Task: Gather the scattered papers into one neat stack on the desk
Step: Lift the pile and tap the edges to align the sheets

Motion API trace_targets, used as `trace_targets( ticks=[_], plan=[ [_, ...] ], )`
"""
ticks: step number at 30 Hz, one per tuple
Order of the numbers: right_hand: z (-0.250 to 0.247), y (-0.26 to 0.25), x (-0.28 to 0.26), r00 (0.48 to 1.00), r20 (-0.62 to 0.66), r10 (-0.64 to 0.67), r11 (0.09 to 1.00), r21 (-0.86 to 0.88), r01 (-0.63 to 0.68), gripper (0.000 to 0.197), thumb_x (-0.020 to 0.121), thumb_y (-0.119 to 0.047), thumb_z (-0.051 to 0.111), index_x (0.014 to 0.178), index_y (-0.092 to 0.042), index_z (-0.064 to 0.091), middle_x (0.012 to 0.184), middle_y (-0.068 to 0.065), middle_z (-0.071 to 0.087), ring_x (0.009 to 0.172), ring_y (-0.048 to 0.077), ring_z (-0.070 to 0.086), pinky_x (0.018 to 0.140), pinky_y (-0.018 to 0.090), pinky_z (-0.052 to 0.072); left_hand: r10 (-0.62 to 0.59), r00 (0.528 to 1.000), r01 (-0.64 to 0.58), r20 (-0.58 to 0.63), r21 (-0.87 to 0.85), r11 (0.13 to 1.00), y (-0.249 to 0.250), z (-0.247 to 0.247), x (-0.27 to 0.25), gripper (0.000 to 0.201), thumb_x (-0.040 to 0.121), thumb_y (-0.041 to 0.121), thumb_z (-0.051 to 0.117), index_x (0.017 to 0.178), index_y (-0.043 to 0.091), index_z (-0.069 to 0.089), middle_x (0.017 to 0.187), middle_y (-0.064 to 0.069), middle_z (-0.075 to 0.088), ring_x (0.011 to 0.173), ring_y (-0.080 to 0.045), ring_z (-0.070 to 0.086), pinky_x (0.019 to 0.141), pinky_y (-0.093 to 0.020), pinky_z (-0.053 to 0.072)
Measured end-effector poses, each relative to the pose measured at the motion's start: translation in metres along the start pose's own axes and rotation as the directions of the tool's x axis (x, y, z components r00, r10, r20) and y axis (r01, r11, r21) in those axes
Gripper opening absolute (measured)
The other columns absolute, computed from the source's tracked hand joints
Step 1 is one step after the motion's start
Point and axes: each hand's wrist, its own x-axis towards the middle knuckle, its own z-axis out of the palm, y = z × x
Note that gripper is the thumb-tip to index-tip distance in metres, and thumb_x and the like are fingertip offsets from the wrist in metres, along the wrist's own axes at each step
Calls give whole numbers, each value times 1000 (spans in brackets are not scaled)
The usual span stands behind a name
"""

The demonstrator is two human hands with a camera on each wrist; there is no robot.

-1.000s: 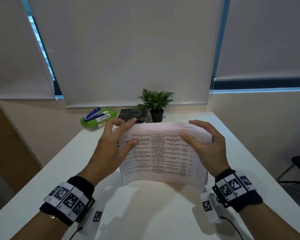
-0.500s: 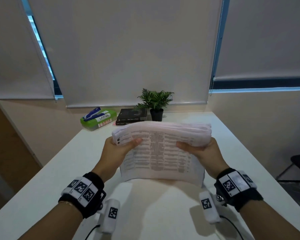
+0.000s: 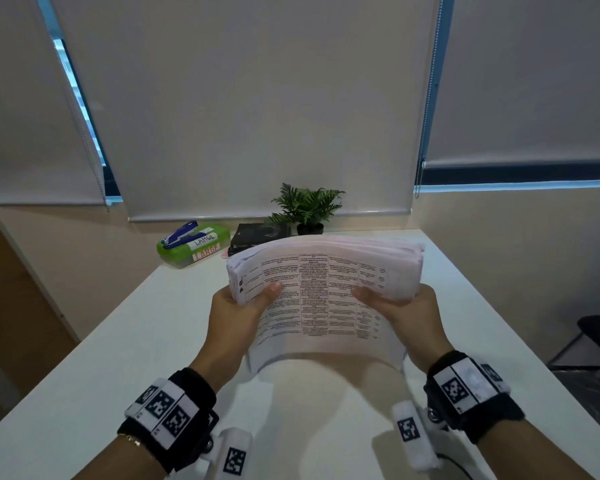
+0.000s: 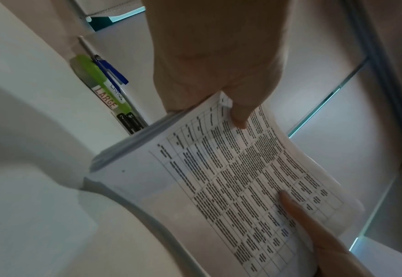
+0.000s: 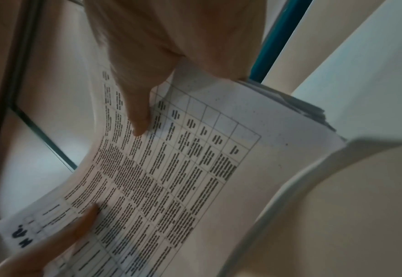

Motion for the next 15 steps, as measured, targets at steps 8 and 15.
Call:
trace_targets(
  ticks=[8,15],
  plan=[
    [-4,3,-5,999,45,27,997,-73,-24,26,76,-10,89,100,-11,81,95,1,83,90,21,80,71,31,65,-120,979,98,162,136,986,-10,-19,-5,27,90,24,84,116,24,78,107,7,84,98,-19,80,79,-32,64],
    [8,-15,-5,998,-59,23,974,224,-9,31,82,-1,83,112,-3,75,107,15,80,100,34,78,85,51,62,-98,985,131,140,-257,957,10,-34,1,37,90,13,78,126,8,72,122,-10,79,114,-31,76,98,-46,61]
  ],
)
